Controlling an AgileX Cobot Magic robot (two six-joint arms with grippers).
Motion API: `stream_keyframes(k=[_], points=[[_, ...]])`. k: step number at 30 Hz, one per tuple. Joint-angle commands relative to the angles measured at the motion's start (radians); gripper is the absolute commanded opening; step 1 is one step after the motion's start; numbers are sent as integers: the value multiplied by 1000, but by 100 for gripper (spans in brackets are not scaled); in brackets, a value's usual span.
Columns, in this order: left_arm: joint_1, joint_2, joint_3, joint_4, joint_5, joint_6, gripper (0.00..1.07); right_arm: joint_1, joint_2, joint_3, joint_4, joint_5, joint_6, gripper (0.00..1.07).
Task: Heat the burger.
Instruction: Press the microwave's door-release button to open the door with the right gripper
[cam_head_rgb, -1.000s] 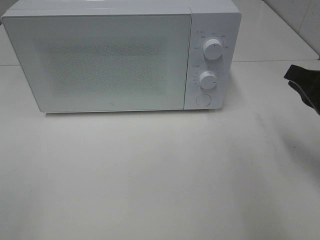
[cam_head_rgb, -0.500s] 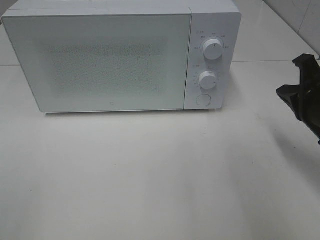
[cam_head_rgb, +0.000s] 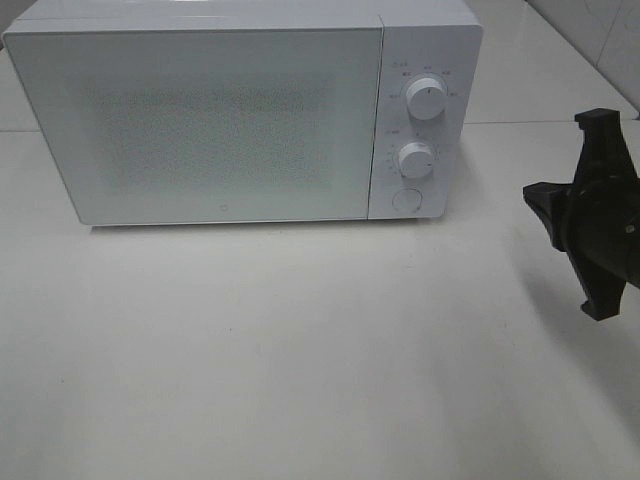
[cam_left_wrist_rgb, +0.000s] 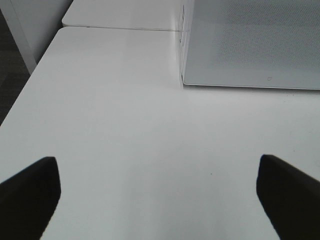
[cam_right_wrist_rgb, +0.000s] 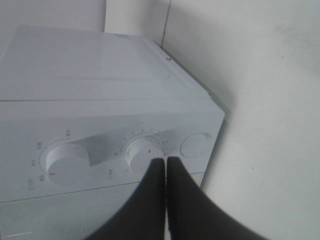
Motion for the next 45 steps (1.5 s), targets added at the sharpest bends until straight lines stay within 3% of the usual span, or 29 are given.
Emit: stream_keyframes(k=[1,15,22,45], points=[[0,-18,3,-4,-7,4,100,58,0,-3,112,-10,-43,0],[0,-18,3,-4,-7,4,100,237,0,-7,368,-13,-92,1],[0,-18,3,-4,-7,4,100,237,25,-46,372,-9,-106,3],[0,-18,3,-4,-7,4,100,211,404,-313,265,-13,50,3]])
